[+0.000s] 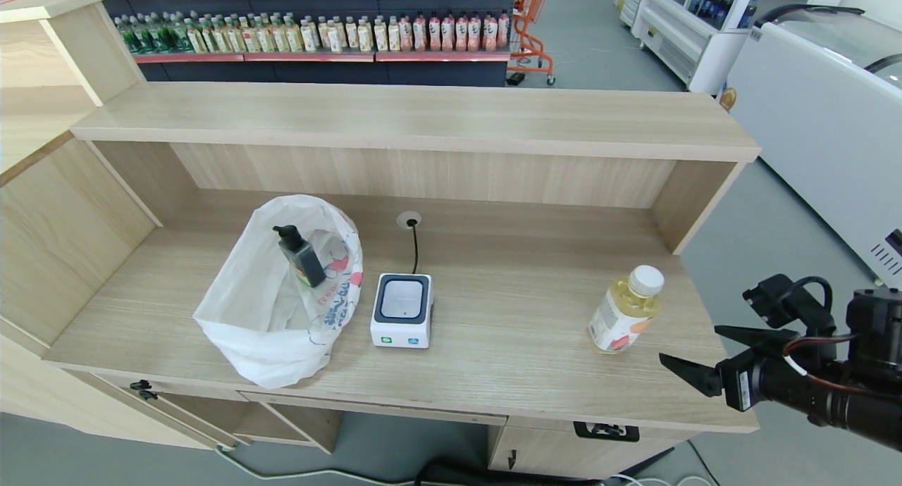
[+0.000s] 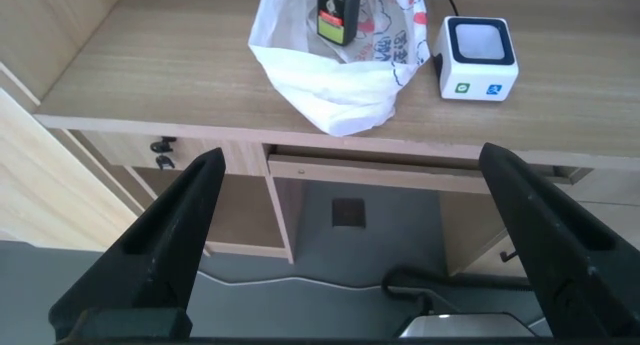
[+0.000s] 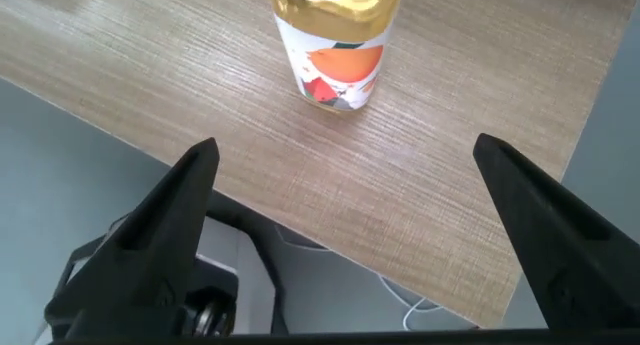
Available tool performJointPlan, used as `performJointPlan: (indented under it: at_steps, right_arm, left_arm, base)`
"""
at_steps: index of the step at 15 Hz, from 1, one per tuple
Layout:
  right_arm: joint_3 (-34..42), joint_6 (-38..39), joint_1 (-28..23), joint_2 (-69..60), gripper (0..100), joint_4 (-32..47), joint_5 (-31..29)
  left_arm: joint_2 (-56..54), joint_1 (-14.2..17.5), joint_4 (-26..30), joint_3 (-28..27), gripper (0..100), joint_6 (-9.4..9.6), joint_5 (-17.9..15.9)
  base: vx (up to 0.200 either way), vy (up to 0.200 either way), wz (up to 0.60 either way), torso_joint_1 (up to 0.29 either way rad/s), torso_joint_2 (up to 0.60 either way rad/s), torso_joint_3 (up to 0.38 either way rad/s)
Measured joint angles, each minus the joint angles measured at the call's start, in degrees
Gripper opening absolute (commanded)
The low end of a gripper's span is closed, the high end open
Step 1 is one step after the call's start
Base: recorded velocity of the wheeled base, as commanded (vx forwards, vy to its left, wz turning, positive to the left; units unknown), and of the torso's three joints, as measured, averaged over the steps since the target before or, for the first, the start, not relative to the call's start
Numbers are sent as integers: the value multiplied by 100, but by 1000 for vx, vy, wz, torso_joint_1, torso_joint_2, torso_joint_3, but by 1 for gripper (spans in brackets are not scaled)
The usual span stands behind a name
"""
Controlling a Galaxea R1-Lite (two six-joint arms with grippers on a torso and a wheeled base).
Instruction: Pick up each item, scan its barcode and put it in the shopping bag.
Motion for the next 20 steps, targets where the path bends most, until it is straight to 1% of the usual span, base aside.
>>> performJointPlan:
  at_steps: [3, 6, 13, 15, 20]
  right_arm:
    - [55, 0, -2, 383, 100, -434, -5]
    - [74, -2, 35, 805, 100, -1150, -5]
    - [50, -27, 304, 1852, 100, -2548, -7]
    - [9, -27, 343, 2099, 100, -2877, -7]
    - [-228, 90, 480, 2606, 100, -3391, 20]
  left_arm:
    - [0, -4, 0, 0, 100, 0, -2]
    - [0, 2, 0, 0, 100, 0, -2]
    - [0, -2, 0, 0, 100, 0, -2]
    - [0, 0, 0, 0, 100, 0, -2]
    - [0, 0, 0, 0, 100, 0, -2]
  base:
    - [0, 0, 0, 0, 0, 0]
    - [0, 0, 0, 0, 0, 0]
    - [0, 0, 0, 0, 0, 0]
    - [0, 0, 0, 0, 0, 0]
    - [0, 0, 0, 0, 0, 0]
